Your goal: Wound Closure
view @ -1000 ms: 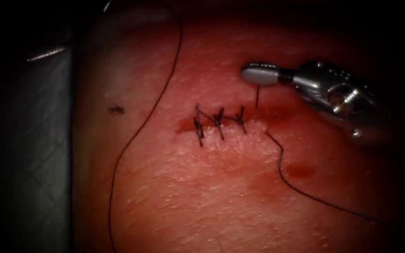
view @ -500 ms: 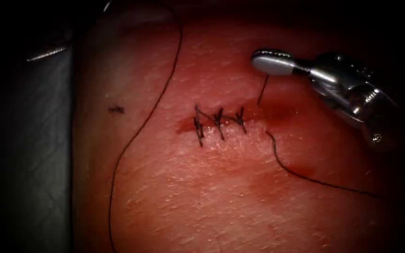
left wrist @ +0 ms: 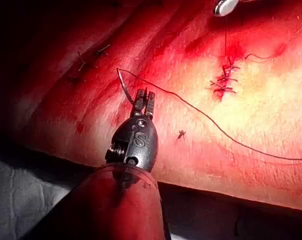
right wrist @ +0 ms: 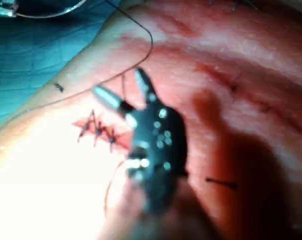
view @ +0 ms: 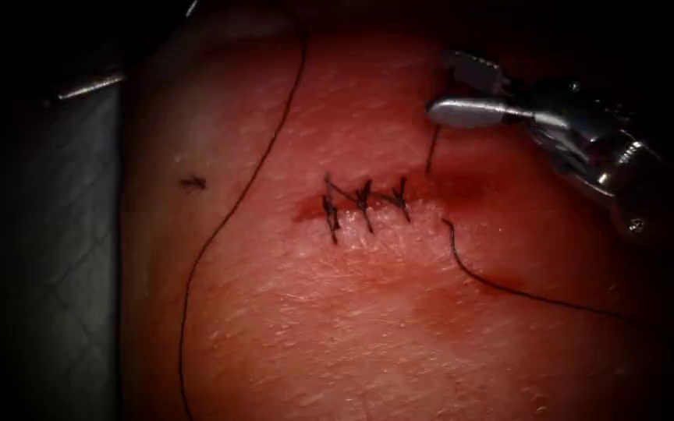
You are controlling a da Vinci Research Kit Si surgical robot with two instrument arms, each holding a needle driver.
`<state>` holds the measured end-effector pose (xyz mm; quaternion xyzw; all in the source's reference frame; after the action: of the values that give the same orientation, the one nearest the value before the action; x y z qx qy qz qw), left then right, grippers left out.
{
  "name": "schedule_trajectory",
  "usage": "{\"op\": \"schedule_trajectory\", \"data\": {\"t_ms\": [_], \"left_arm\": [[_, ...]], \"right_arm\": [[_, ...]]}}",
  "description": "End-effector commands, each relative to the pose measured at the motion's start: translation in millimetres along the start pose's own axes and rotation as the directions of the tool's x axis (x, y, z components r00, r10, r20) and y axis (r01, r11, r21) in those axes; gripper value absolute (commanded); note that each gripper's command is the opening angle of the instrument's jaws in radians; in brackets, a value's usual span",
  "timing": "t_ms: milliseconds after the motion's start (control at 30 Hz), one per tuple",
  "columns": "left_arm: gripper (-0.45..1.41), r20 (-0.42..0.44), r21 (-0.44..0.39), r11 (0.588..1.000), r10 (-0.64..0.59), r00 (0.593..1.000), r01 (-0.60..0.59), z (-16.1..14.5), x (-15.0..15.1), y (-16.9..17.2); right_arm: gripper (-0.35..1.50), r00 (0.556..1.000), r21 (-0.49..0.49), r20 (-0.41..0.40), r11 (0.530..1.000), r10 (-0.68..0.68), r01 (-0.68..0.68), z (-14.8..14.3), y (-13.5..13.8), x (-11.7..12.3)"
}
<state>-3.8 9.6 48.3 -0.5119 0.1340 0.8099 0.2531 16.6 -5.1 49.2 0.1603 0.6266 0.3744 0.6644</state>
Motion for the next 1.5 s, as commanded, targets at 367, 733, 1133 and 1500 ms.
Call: {"op": "schedule_trajectory", "data": {"t_ms": [367,733,1133,1500], "left_arm": [[-0.45,-0.123,-0.059,0.998,-0.021,0.992,0.013,5.9,2.3,3.0],[-0.45,-0.153,-0.075,0.997,-0.032,0.988,0.021,10.7,1.2,1.4],[-0.45,-0.067,-0.087,0.994,-0.07,0.995,0.064,14.9,-10.3,2.4],[0.73,0.024,-0.039,0.98,-0.195,0.981,0.196,17.8,-17.8,2.3]], "right_arm": [[1.4,0.991,0.023,-0.136,1.0,-0.004,0.007,-4.8,-0.5,1.3],[1.29,0.989,0.037,-0.145,0.999,-0.01,0.015,-7.4,0.2,1.0],[1.23,0.991,0.026,-0.129,0.999,-0.03,0.034,-5.3,-0.6,-1.1],[1.23,0.991,0.009,-0.127,0.999,-0.038,0.039,-5.2,-0.7,-1.2]]}}
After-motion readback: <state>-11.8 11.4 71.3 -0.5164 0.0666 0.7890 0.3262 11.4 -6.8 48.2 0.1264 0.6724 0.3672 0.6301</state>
